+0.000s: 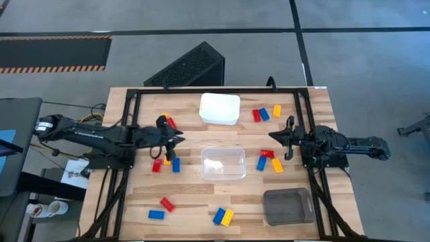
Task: Sort & place blocks by color
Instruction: Put the yellow game piece into the white bin
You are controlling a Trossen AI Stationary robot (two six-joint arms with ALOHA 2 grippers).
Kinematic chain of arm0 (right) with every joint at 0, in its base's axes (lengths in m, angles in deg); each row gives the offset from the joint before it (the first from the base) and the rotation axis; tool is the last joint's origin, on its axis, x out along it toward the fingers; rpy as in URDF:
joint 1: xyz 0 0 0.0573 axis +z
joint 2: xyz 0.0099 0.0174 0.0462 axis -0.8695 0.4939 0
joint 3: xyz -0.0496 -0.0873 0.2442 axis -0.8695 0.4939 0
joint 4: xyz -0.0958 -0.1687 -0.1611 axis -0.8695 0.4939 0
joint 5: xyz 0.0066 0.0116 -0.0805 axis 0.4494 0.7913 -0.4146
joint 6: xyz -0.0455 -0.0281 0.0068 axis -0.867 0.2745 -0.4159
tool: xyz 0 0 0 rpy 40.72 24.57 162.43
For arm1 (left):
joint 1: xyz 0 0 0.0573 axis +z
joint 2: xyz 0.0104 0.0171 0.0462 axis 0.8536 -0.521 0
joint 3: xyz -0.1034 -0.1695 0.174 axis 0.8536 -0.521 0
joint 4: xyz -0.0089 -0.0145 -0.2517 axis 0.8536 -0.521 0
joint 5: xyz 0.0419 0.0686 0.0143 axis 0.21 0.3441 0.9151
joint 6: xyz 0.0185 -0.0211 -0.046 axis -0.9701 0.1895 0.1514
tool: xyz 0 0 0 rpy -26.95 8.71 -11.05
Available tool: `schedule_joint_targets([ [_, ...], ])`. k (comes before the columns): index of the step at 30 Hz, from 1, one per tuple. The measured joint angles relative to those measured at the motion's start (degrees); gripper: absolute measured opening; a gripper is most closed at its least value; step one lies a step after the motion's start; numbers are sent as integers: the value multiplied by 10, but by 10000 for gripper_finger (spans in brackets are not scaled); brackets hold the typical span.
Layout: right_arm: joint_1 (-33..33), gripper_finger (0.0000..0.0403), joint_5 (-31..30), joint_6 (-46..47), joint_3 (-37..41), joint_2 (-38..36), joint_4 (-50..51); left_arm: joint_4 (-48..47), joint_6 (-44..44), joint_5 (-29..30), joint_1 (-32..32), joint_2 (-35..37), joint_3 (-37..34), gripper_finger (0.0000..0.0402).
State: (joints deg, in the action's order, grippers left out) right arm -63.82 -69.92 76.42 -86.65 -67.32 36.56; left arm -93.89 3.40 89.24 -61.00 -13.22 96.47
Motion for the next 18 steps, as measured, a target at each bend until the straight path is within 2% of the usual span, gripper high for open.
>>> schedule_joint_targets([
  [4,0,33,0,0,0,0,0,-38,44,32,6,-61,26,194],
  [9,0,33,0,0,0,0,0,-127,148,-5,6,-122,47,252],
  [13,0,33,0,0,0,0,0,-203,255,-43,6,-150,55,275],
  [18,0,33,0,0,0,0,0,-295,356,-50,2,-158,56,280],
])
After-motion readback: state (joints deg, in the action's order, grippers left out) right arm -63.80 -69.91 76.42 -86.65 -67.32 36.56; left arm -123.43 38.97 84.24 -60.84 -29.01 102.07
